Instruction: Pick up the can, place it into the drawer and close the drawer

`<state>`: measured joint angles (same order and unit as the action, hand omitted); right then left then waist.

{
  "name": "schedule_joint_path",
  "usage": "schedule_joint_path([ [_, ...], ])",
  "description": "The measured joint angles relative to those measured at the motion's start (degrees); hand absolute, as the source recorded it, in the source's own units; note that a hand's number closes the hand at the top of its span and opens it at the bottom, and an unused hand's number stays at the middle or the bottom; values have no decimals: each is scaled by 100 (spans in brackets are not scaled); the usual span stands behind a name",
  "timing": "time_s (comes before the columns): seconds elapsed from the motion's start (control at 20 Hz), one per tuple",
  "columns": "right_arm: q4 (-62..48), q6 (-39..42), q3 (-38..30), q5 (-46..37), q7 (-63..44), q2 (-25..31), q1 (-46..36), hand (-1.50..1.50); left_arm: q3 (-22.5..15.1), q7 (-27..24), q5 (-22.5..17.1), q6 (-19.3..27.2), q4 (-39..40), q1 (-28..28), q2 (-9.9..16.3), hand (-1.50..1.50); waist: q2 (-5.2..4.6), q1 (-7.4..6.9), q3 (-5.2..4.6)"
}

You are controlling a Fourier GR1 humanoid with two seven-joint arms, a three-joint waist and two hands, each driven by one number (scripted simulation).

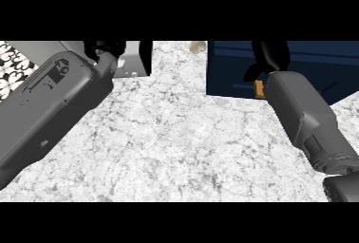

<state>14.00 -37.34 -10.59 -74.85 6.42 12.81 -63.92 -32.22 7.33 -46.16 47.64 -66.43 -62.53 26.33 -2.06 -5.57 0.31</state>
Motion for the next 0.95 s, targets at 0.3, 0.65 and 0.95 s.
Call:
schedule_joint_path([
  [0.3, -342, 275, -87, 33, 91, 69, -270, -150, -15, 158, 64, 53, -225, 18, 57, -150, -41, -28, 29],
  [0.65, -410, 967, -1002, 1036, 1096, 37, -415, -150, -23, 234, 112, 110, -364, 73, 78, -150, -37, 34, 41],
  [0.95, -373, 1416, -1833, 1908, 1668, -10, -467, -150, -50, 279, 153, 124, -517, 200, 110, -150, -33, 29, 33],
])
